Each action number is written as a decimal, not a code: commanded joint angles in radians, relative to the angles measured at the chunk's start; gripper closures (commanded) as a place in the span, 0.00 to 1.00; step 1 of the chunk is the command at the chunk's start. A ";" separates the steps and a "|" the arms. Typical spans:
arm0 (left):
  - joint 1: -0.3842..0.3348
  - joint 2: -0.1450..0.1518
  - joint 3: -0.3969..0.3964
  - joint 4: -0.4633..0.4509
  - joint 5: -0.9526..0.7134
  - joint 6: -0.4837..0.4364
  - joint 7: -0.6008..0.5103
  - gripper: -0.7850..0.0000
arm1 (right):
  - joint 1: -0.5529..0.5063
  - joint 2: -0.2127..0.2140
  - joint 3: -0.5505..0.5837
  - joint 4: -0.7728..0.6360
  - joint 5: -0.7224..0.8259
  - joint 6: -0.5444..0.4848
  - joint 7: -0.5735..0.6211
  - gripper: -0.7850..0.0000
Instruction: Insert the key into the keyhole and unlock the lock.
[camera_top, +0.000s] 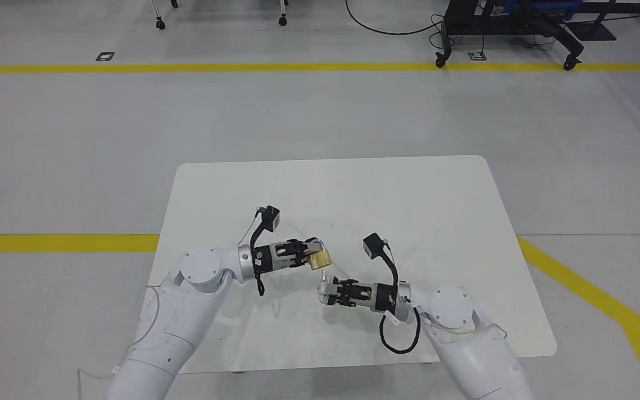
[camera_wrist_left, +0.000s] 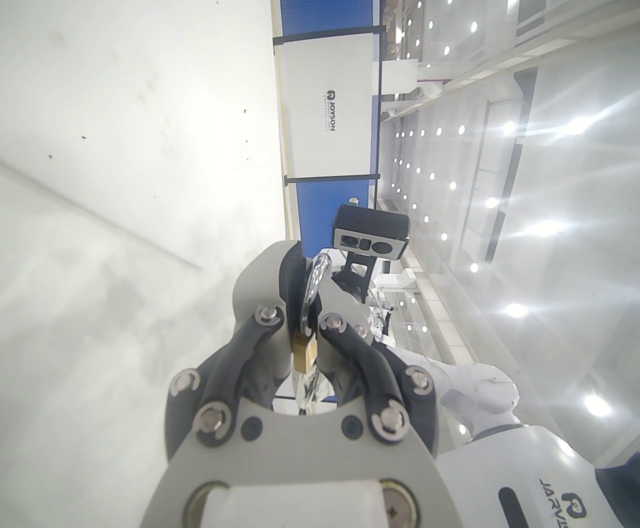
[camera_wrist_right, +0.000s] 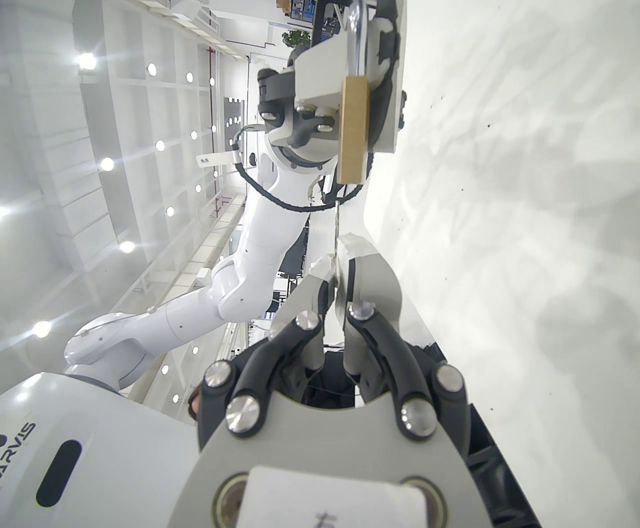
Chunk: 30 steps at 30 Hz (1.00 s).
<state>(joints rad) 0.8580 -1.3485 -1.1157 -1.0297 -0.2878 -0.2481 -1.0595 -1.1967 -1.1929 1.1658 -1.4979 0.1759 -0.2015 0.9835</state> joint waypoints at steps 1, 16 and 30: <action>0.002 0.001 0.004 -0.006 0.002 0.001 0.000 1.00 | 0.002 0.000 -0.003 0.002 -0.002 0.003 -0.002 1.00; 0.012 0.010 0.008 -0.035 0.005 -0.002 0.009 1.00 | 0.003 0.007 -0.009 -0.001 0.010 -0.003 -0.008 1.00; 0.014 0.017 0.013 -0.046 0.004 -0.010 0.007 1.00 | 0.006 0.012 -0.017 -0.002 0.012 0.007 -0.023 1.00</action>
<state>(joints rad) 0.8714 -1.3319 -1.1027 -1.0753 -0.2842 -0.2576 -1.0531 -1.1911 -1.1811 1.1490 -1.4998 0.1869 -0.1947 0.9611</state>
